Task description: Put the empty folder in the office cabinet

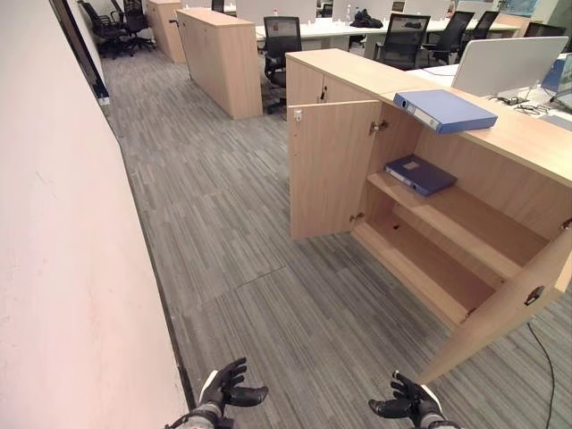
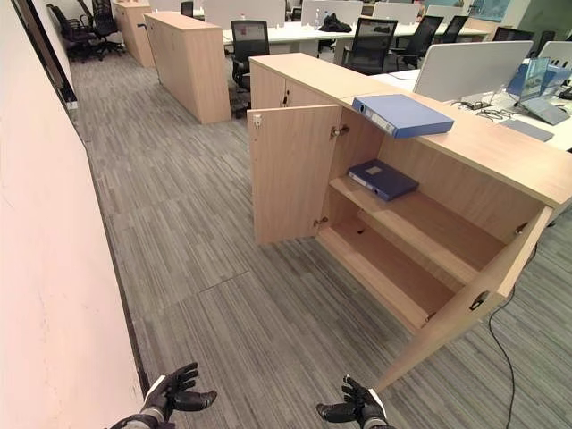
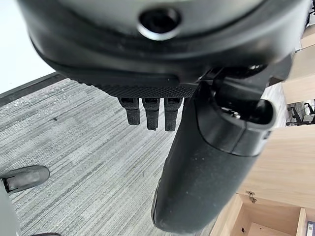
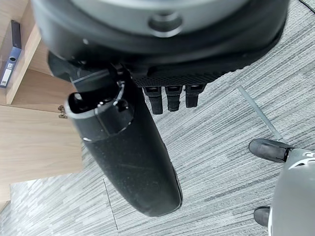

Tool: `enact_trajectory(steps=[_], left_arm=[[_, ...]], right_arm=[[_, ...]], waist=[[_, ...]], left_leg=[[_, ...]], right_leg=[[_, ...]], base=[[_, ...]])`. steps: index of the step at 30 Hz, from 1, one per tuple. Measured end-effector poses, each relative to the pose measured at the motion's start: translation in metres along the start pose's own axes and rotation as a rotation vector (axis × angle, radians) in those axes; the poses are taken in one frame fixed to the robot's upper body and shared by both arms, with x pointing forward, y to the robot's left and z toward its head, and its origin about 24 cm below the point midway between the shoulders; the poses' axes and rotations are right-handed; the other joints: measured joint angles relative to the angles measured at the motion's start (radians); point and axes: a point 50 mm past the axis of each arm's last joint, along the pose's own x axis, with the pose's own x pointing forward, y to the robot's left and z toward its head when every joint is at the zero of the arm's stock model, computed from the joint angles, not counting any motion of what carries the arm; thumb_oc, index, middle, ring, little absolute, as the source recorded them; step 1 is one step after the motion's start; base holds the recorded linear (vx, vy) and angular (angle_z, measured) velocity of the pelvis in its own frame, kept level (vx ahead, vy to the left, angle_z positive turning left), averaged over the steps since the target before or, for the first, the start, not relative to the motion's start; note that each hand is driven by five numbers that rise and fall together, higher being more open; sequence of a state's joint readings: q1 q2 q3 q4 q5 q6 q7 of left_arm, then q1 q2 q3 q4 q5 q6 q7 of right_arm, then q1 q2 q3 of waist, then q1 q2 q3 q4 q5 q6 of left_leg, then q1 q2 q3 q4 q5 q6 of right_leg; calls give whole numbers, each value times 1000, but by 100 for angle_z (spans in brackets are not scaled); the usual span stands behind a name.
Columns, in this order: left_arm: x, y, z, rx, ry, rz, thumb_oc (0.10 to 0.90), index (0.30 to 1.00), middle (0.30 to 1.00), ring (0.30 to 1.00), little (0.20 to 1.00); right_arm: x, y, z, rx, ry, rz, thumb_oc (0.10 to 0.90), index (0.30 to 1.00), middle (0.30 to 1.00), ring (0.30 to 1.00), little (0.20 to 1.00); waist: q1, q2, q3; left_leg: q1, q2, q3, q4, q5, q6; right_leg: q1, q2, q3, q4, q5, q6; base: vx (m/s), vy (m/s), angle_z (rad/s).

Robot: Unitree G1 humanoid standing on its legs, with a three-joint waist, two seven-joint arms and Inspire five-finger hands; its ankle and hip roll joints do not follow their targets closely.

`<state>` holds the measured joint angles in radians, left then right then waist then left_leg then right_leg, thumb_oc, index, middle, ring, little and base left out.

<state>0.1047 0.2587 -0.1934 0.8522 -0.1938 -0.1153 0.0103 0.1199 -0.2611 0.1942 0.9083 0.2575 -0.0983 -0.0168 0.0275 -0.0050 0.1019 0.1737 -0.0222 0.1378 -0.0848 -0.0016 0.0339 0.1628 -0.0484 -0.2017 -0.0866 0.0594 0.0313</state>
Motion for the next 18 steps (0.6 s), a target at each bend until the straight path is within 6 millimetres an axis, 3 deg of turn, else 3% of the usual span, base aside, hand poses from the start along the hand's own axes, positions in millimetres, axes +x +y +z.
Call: enact_trajectory(steps=[11,13,15,16,17,18], left_arm=[[-1,1,-4,-38,15,7,800,900,900,900,900],[1,1,1,-38,0,8,800,900,900,900,900],[3,2,6,-61,-8,14,800,900,900,900,900],[5,3,9,-73,-13,15,800,900,900,900,900],[6,3,10,-72,-11,15,800,900,900,900,900],[6,4,7,-71,5,19,800,900,900,900,900]], right_arm=[[-4,-2,-13,4,41,-4,800,900,900,900,900],[-2,-3,-12,21,57,-11,800,900,900,900,900],[1,-4,-10,25,59,-19,800,900,900,900,900],[2,-5,-7,28,54,-24,800,900,900,900,900],[3,-6,-6,35,52,-29,800,900,900,900,900],[3,-7,-5,36,53,-34,800,900,900,900,900]], waist=[[-12,5,-2],[2,-11,7],[6,-35,34],[6,-63,57],[5,-65,70],[1,-71,79]], left_leg=[[-14,4,-23,5,10,-8],[-57,11,-23,54,-1,-30],[-133,8,-24,189,-7,-70],[-176,6,-24,259,-13,-112],[-204,27,-4,313,-22,-117],[-225,92,9,317,-21,-119]], right_leg=[[-5,8,-5,0,-1,0],[-24,10,-4,0,1,-13],[-24,1,0,-1,-13,-28],[-24,-19,-7,-8,-8,-52],[-22,-23,-24,-8,-3,-61],[-26,-19,-41,-8,-5,-61]], base=[[9,-105,6],[-83,-191,8],[69,-4,24],[97,34,28],[196,97,32],[140,72,27]])
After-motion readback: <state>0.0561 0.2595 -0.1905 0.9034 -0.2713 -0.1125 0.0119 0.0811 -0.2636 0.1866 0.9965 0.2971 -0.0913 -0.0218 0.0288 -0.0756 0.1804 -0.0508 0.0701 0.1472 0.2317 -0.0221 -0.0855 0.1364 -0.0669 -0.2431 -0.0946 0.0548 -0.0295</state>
